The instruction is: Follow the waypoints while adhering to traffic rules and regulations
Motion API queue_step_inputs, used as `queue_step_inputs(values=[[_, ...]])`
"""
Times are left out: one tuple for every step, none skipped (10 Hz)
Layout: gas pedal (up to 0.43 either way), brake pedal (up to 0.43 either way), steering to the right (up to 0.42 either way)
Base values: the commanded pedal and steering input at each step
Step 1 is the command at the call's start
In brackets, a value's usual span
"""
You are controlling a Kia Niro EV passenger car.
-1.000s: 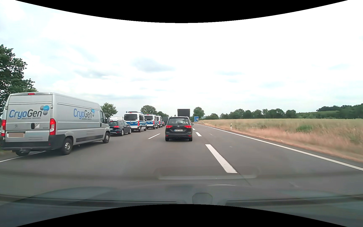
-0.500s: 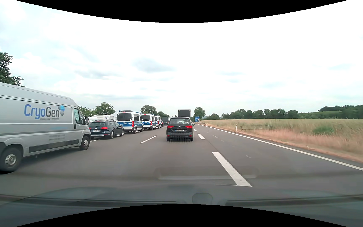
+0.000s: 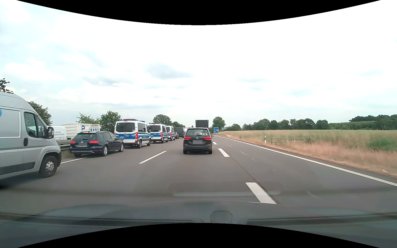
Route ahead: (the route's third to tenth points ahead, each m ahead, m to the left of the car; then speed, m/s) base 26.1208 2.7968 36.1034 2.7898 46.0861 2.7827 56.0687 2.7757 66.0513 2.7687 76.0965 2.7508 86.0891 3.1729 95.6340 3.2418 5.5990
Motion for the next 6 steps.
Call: queue_step_inputs(values=[[0.130,0.000,-0.005],[0.130,0.000,-0.005],[0.130,0.000,-0.005],[0.130,0.000,-0.005],[0.130,0.000,-0.005],[0.130,0.000,-0.005]])
